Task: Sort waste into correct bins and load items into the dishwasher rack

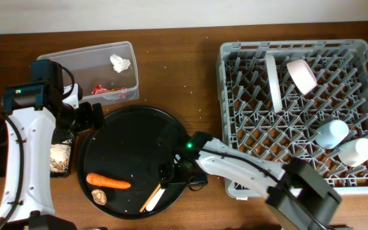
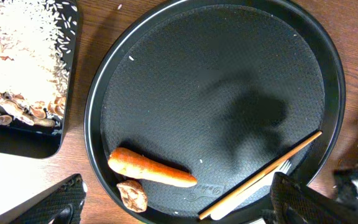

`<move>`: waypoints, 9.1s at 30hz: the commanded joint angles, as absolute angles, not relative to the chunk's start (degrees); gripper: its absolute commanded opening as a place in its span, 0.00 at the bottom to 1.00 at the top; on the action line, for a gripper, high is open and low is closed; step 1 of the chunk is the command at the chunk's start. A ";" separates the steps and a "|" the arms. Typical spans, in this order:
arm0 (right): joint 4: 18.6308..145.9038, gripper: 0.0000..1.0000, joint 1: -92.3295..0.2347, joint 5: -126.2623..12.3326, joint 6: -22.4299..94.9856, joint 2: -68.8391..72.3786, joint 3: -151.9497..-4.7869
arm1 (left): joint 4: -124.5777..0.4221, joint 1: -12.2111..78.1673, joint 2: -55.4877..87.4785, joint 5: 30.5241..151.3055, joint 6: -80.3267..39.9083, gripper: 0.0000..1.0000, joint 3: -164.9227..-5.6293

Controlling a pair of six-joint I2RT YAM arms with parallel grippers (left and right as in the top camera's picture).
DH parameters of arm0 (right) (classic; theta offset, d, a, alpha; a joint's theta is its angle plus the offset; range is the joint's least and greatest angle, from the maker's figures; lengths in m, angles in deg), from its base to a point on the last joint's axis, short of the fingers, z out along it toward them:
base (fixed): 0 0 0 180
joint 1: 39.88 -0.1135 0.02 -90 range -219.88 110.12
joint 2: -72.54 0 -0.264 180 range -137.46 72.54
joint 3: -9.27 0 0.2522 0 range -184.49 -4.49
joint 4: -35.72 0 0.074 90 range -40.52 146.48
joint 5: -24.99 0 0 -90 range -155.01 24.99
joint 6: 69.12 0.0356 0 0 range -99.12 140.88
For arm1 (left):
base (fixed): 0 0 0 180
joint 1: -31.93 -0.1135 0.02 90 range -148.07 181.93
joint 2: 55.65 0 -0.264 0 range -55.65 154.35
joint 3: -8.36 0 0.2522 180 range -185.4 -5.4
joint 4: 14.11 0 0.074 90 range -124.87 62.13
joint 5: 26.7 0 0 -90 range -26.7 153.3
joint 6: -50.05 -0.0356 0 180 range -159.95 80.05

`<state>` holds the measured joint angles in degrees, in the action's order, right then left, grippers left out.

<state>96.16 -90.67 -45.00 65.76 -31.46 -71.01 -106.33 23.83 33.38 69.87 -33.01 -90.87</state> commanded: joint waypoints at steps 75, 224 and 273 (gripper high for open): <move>108.53 0.75 -87.39 -55.14 71.42 -34.59 -72.43 | -106.85 23.94 33.47 69.45 -33.14 0.95 -90.39; 112.09 0.59 -61.10 -56.25 38.97 -13.91 -82.58 | -107.03 23.94 33.47 69.45 -33.14 0.95 -90.39; 96.59 0.25 -90.17 -64.21 64.98 -44.25 -82.18 | -106.85 23.94 33.47 69.47 -33.12 0.95 -90.39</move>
